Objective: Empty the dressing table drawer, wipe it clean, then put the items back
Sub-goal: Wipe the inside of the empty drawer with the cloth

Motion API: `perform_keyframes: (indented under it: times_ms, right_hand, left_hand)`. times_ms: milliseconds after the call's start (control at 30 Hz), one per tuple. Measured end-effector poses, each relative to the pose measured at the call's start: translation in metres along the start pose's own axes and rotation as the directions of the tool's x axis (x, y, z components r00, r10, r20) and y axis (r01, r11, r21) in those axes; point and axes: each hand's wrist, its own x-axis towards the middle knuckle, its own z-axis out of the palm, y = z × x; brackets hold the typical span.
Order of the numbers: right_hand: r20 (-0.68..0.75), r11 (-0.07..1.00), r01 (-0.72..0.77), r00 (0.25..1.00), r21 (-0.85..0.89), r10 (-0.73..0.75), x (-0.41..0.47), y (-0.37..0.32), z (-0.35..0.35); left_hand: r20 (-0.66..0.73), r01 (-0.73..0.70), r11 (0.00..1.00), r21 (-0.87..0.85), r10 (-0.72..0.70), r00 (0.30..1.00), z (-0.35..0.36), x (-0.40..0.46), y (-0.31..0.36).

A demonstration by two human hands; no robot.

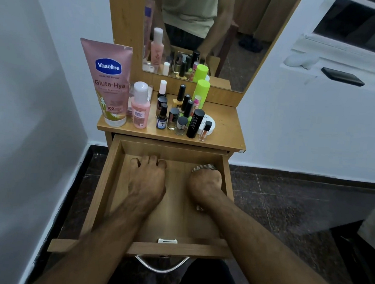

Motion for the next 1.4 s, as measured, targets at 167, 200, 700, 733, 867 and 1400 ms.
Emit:
perform_keyframes:
  times_ms: [167, 200, 700, 733, 867, 1400]
  right_hand:
    - [-0.099, 0.997, -0.054, 0.993, 0.049, 0.058, 0.000, -0.003, -0.004]
    - [-0.115, 0.996, -0.066, 0.991, 0.053, 0.072, -0.002, -0.001, -0.002]
    - [-0.069, 1.000, -0.025, 0.997, 0.017, 0.026, -0.007, 0.000, 0.009]
    - [-0.063, 0.999, -0.023, 0.998, 0.040, 0.025, -0.006, 0.002, 0.009]
    - [-0.085, 0.978, -0.065, 0.993, 0.200, 0.083, -0.001, 0.010, 0.005]
    - [-0.106, 0.990, 0.094, 0.991, 0.107, -0.083, -0.017, -0.006, 0.018]
  left_hand:
    - [-0.003, 0.008, 1.000, -0.001, -0.008, 1.000, -0.001, -0.001, 0.000]
    - [-0.002, 0.007, 1.000, 0.001, -0.007, 1.000, -0.001, -0.001, 0.000]
    - [0.017, 0.019, 1.000, -0.013, -0.019, 1.000, -0.006, -0.002, 0.002]
    - [0.018, 0.016, 1.000, -0.019, -0.016, 1.000, -0.006, -0.003, 0.002]
    - [-0.002, 0.017, 1.000, -0.021, -0.017, 1.000, -0.005, -0.004, 0.002]
    - [-0.002, 0.035, 0.999, 0.003, -0.035, 0.999, -0.001, -0.001, 0.003]
